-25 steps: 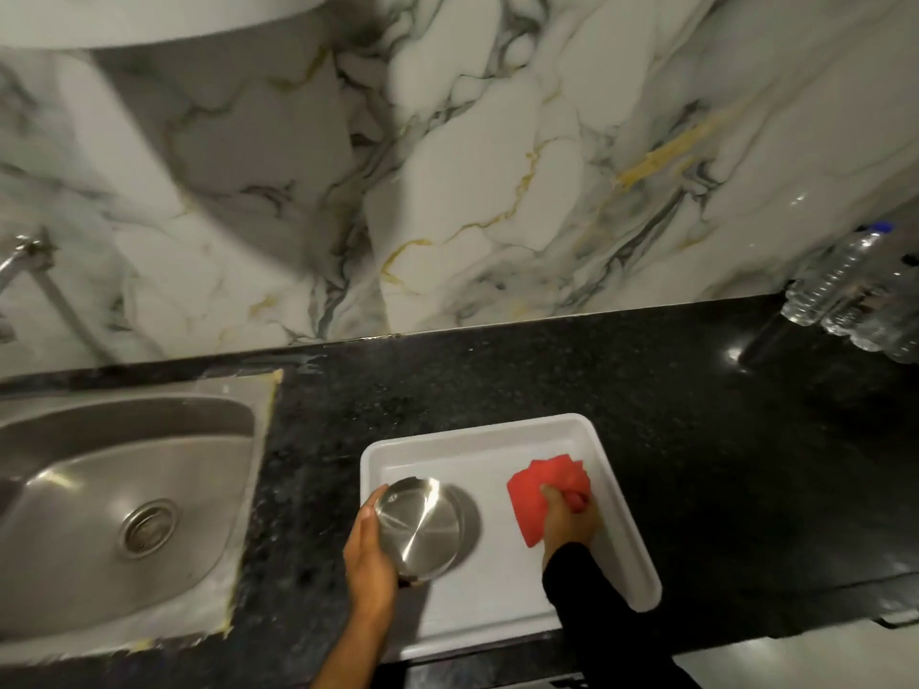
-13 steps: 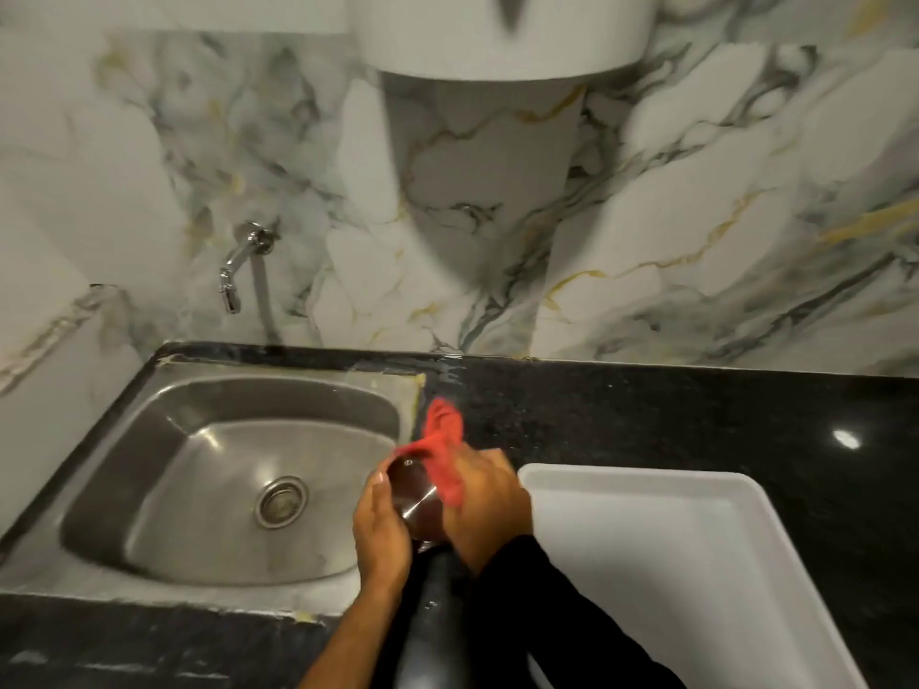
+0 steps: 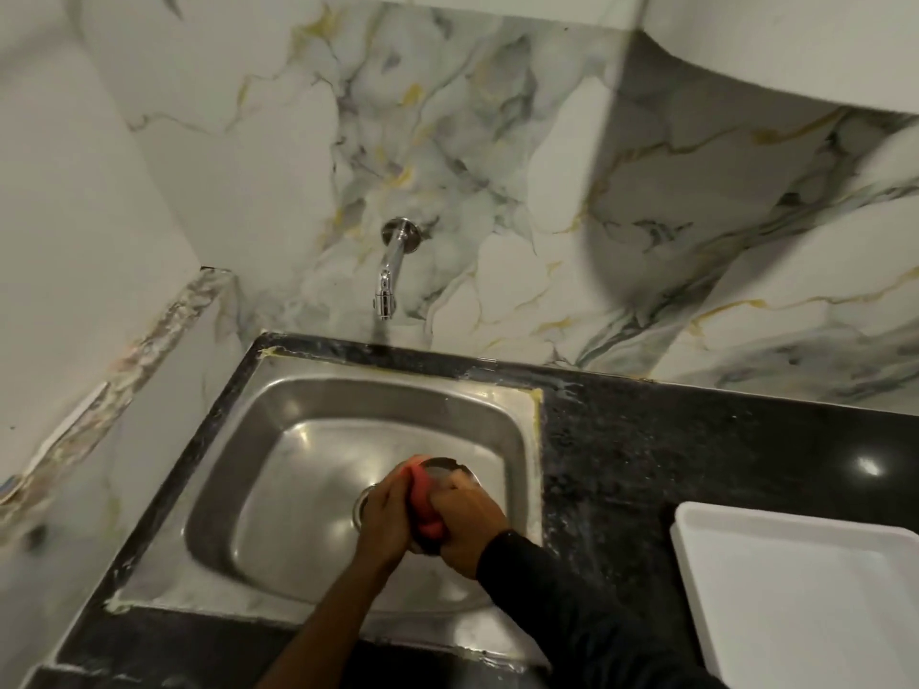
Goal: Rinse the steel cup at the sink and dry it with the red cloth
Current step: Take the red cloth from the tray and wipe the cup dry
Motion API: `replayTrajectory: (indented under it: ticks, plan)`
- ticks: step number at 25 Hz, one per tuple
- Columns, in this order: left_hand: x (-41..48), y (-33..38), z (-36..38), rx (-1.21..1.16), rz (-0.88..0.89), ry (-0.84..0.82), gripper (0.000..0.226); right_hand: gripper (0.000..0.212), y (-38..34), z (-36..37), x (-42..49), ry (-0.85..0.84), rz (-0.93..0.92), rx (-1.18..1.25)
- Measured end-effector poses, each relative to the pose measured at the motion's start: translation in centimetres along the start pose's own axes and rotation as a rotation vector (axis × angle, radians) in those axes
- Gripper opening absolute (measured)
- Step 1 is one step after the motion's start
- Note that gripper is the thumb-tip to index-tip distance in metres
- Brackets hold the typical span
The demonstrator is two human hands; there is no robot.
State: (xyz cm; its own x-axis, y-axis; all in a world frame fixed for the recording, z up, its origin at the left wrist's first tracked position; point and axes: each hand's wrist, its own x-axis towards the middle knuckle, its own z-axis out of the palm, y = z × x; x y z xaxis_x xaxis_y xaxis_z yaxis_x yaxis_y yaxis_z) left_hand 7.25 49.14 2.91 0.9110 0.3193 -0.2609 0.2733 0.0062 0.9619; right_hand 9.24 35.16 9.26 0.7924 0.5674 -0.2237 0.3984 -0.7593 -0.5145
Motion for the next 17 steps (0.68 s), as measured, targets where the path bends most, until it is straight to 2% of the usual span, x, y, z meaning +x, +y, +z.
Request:
replayTrajectory:
  ticks: [3,7,10,12,13,15,17]
  plan:
    - [2.5,0.9,-3.3,0.215,0.082,-0.181,0.035,0.032,-0.2,-0.8,1.9,-0.229,-0.16,-0.109]
    - [3.8,2.6,-6.1,0.179,0.156,-0.42,0.04,0.03,-1.9,-1.9,4.0,-0.392,-0.292,-0.272]
    - [4.5,2.9,-6.7,0.246,0.163,-0.545,0.044,0.032,-2.7,-1.6,5.1,-0.586,-0.275,-0.524]
    - [4.7,2.4,-6.4,0.304,0.153,-0.521,0.044,0.035,-3.1,-1.1,5.5,-0.61,-0.26,-0.699]
    - [4.7,2.0,-6.0,0.322,0.152,-0.471,0.045,0.039,-3.6,-1.1,5.6,-0.587,-0.195,-0.834]
    - [4.7,1.4,-5.8,0.292,0.107,-0.3,0.045,0.038,-4.1,-1.5,5.9,-0.45,-0.13,-1.086]
    - [5.3,0.7,-6.4,0.192,0.04,-0.131,0.035,0.022,-4.0,-2.1,6.5,-0.208,-0.055,-0.995]
